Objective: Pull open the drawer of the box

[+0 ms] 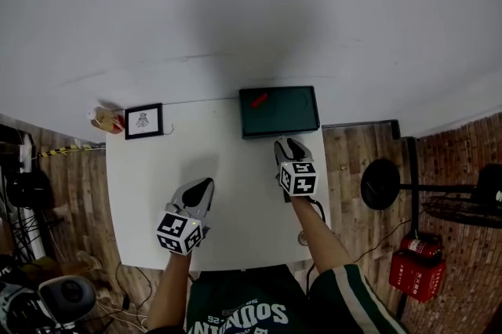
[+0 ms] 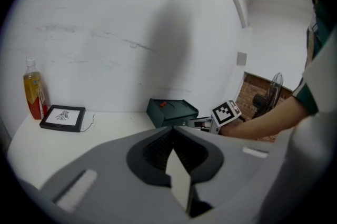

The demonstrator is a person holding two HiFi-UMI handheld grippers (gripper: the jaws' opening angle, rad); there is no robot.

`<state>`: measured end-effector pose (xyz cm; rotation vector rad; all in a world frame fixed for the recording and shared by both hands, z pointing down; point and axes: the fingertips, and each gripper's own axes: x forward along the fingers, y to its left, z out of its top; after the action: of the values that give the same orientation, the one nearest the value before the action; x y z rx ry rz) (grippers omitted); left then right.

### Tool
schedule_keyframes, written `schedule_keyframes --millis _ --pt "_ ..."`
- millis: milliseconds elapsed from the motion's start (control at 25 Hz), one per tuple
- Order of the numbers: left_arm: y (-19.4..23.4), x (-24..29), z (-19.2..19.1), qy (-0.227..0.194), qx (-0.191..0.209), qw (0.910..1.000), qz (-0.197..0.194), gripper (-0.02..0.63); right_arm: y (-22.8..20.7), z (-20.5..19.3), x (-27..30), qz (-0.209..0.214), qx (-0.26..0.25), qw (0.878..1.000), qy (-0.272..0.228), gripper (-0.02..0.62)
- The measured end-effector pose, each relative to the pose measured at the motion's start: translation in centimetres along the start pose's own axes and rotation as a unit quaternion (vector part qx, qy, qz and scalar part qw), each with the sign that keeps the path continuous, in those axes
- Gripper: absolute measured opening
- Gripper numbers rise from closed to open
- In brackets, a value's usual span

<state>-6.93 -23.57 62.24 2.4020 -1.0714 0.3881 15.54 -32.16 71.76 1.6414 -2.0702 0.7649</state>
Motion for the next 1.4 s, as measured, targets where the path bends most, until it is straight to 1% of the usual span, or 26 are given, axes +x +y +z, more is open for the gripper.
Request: schedule_keyframes --millis 280,320,400,480,680,880,1400 --pt "1.2 -0.4 -1.0 0.013 -0.007 0.9999 0.005 0.052 -1.4 -0.9 2.4 -0.024 0.0 0.999 0.023 0.124" --pt "1.4 -0.4 -1.1 0.015 -0.009 0.9998 0.006 0.052 -1.3 -0.9 2.6 -0.022 0.0 0.999 0.023 0.115" --pt "1.6 -0.5 -1.3 0.016 -0.011 0.9998 0.007 0.052 -1.0 -1.0 2.8 -0.018 -0.002 1.0 0.025 0.077" --pt "1.6 -0.6 -1.5 0.018 -0.011 0.9998 0.007 0.052 -0.9 -1.1 2.8 -0.019 -0.004 0.999 0.026 0.071" --pt "1.6 -1.0 -1.8 0.02 -0.011 0.9997 0.006 0.052 -0.7 -1.6 2.1 -0.023 -0.004 0.999 0.032 0.071" --pt "1.2 -1.2 -2.4 0.022 -0.015 0.9996 0.002 0.052 -0.2 -2.8 0.8 -0.026 0.001 0.999 0.034 0.071" --pt "-0.9 -2.2 -3.2 0.015 -0.014 0.9998 -0.001 0.052 0.7 -6.2 -2.5 -0.017 0.001 0.999 0.041 0.071"
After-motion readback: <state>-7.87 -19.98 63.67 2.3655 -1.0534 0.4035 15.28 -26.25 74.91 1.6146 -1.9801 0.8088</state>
